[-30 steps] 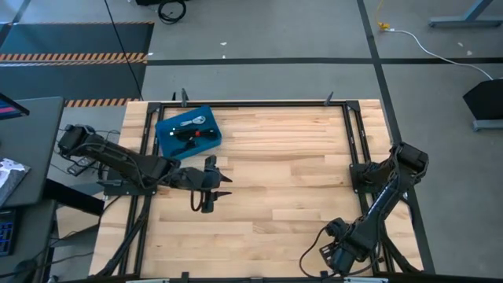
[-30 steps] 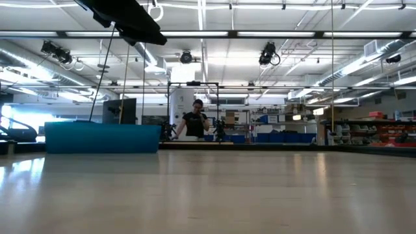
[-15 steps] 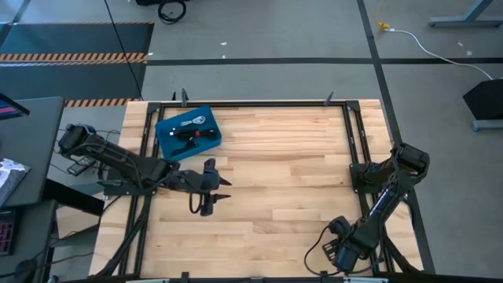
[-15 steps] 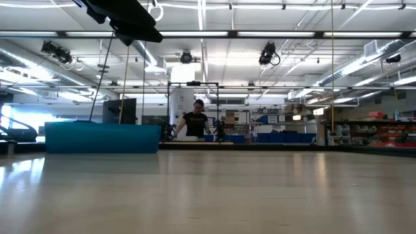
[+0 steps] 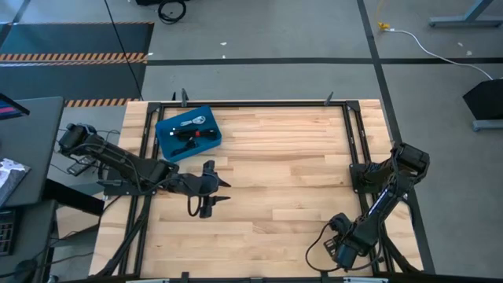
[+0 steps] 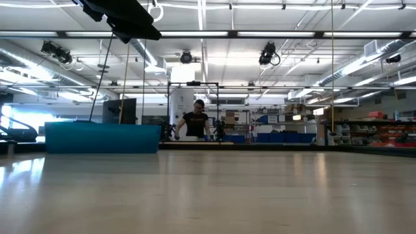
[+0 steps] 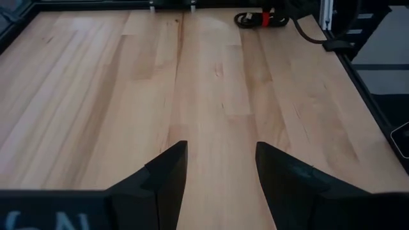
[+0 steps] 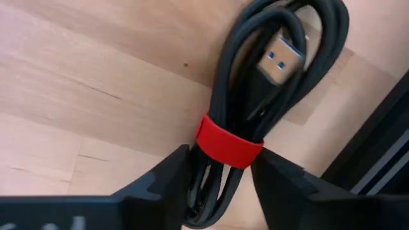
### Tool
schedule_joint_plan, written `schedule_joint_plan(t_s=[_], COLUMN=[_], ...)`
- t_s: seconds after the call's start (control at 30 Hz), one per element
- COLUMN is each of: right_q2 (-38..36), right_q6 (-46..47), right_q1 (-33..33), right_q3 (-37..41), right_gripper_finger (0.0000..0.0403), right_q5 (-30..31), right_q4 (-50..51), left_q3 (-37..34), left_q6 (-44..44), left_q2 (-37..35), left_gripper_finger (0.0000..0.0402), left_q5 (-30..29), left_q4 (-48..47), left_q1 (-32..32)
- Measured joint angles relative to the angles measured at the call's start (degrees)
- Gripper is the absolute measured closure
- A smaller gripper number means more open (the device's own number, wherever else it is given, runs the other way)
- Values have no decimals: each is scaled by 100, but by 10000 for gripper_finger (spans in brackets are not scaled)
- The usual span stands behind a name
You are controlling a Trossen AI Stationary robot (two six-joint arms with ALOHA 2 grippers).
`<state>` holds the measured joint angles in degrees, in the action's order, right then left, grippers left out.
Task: Pick and place USB-C Cables
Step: Put the black charger cable into the blue bin
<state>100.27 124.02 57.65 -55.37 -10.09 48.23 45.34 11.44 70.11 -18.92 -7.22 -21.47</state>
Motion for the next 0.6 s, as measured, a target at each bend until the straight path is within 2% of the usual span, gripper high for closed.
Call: schedule_joint_plan(t_s=[0.37,0.5,0.6], right_q2=[-7,-20,-17], right_q6=[-610,-962,-1316], right_q1=[-70,-159,-296], right_q3=[-2,-34,-280], right_gripper_finger=[361,363,362], right_q5=[-18,-25,192], right_q4=[-37,-10,149], left_q3=[0,0,0], left_q6=[0,0,-7], left_q2=[0,0,0], left_gripper_finger=[209,210,210], left_q5=[0,0,-3], left_q4=[2,15,19], left_q1=[0,0,0])
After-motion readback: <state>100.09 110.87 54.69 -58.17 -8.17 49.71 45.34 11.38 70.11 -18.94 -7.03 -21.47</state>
